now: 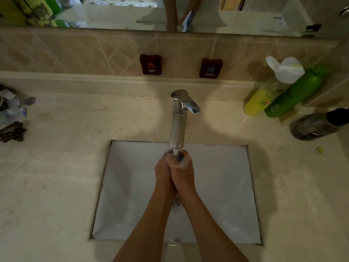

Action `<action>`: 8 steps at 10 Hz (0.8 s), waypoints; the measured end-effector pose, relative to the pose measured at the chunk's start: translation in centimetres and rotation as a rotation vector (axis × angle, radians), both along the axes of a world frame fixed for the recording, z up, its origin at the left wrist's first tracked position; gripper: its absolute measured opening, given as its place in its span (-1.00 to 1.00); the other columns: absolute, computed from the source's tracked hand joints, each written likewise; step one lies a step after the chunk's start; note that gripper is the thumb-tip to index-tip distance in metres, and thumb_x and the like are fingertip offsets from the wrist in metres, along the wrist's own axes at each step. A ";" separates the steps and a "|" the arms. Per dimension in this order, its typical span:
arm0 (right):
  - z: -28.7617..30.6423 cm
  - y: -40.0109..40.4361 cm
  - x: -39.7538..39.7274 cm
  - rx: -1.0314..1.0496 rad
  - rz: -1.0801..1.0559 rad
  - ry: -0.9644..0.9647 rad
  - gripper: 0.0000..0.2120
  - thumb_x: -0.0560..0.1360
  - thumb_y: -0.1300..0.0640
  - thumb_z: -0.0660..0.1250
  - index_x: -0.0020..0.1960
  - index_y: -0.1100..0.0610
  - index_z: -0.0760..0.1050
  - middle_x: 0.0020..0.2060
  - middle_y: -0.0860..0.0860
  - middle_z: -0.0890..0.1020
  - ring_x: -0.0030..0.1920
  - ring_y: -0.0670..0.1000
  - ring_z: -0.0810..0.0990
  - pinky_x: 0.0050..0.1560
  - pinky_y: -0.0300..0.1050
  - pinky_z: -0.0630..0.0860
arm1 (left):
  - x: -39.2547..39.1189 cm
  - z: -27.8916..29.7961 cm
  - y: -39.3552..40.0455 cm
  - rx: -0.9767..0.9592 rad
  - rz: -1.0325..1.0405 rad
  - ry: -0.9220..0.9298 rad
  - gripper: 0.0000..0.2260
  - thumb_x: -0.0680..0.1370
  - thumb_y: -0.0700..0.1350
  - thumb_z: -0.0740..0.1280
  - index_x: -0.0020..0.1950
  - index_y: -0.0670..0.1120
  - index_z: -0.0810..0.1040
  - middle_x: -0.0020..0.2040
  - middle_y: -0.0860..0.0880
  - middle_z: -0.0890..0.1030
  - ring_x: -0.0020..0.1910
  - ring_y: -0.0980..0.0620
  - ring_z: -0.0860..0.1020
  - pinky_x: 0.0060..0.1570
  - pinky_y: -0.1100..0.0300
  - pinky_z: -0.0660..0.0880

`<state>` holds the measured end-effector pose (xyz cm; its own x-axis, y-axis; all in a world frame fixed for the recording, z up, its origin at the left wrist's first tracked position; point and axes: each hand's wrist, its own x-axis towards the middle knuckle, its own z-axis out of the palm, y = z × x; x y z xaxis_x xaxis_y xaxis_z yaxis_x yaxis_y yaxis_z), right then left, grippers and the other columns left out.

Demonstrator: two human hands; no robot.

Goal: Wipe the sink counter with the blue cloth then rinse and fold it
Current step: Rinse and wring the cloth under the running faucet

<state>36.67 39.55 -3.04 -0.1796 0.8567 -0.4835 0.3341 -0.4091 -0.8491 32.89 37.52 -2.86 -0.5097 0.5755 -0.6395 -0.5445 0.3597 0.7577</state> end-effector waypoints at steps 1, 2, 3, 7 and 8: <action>-1.0 0.6 -0.4 0.000 -0.007 -0.096 -0.90 0.49 0.04 0.35 -0.01 0.00 0.57 -0.13 -0.01 0.64 -0.08 0.07 0.66 -0.01 0.05 0.63 | 0.0 0.6 -0.1 -0.078 0.047 -0.013 -0.81 0.61 -0.01 0.18 -0.12 0.05 0.54 -0.20 0.06 0.57 -0.25 0.10 0.53 -0.22 0.16 0.50; -2.0 1.2 -0.7 -0.099 -0.076 -0.027 -0.88 0.54 0.17 0.35 -0.14 0.17 0.62 -0.23 0.14 0.68 -0.13 0.22 0.69 -0.04 0.15 0.67 | -0.6 -0.3 -0.1 -0.153 0.072 -0.023 -0.84 0.54 -0.01 0.29 -0.08 -0.06 0.60 -0.16 -0.05 0.63 -0.20 -0.05 0.60 -0.09 -0.02 0.59; -2.4 1.7 -1.1 -0.471 -0.242 0.186 -0.79 0.47 0.10 0.36 -0.29 0.17 0.58 -0.31 0.18 0.64 -0.18 0.21 0.65 -0.05 0.12 0.60 | -1.2 -0.4 -0.2 -0.167 0.097 0.067 -0.82 0.52 -0.04 0.33 -0.11 -0.14 0.60 -0.19 -0.13 0.61 -0.17 -0.12 0.57 -0.08 -0.07 0.57; 0.5 -0.2 1.5 -0.262 -0.109 0.304 -0.81 0.49 0.33 0.25 0.02 0.09 0.43 -0.05 0.16 0.58 -0.07 0.13 0.58 -0.10 0.06 0.54 | -1.4 -0.1 0.7 0.079 0.166 -0.291 -0.51 0.37 0.05 0.42 0.14 -0.27 0.56 0.09 -0.24 0.57 0.03 -0.21 0.55 -0.02 0.01 0.52; 0.0 -1.1 1.6 -0.031 0.077 0.116 -0.85 0.51 0.15 0.31 0.00 -0.08 0.45 0.06 0.07 0.54 0.05 0.03 0.59 0.06 0.00 0.59 | -1.2 -1.0 1.2 0.015 0.132 -0.019 -0.77 0.58 -0.07 0.27 0.02 -0.24 0.53 -0.12 -0.16 0.61 -0.15 -0.13 0.62 -0.33 0.24 0.55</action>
